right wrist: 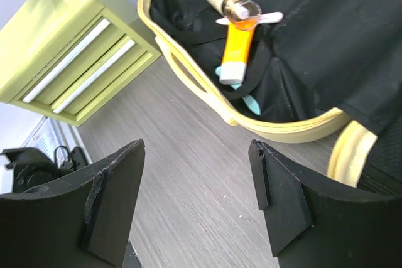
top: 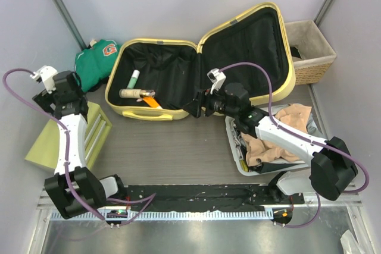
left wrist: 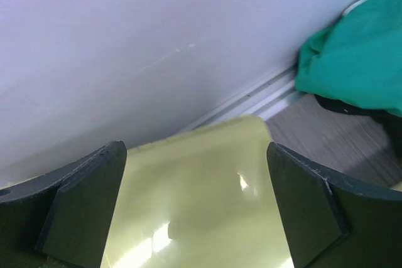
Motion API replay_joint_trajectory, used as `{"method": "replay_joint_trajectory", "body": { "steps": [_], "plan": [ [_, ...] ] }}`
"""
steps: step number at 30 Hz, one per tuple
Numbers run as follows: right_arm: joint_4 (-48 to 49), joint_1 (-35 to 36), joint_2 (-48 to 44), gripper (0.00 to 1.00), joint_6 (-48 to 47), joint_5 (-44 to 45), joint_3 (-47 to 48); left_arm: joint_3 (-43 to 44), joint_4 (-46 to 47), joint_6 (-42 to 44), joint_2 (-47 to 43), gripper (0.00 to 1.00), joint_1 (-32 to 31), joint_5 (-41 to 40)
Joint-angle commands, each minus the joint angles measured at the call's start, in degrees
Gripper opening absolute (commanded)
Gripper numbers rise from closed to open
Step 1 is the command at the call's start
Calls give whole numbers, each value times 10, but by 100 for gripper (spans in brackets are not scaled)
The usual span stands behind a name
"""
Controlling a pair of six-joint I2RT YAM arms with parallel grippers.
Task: Open, take out, and arrange the luggage
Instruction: Adjust the storage box at the center of the board.
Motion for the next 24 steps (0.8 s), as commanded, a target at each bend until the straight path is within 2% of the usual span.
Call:
{"method": "replay_joint_trajectory", "body": {
  "steps": [1,6,11,15,18,24],
  "plan": [
    [40,7,4,76,4,-31,20,-18,102,10,1,100,57,111],
    [46,14,16,76,5,-39,21,-40,115,-6,42,100,111,305],
    [52,21,23,76,6,-39,21,-84,104,-85,40,95,119,395],
    [57,26,24,75,8,-44,20,-158,119,-163,-12,91,113,409],
    [60,32,20,75,8,-41,18,-209,124,-194,-59,90,60,387],
    [56,36,8,75,5,-39,13,-312,139,-236,-147,89,-5,346]
  ]
}}
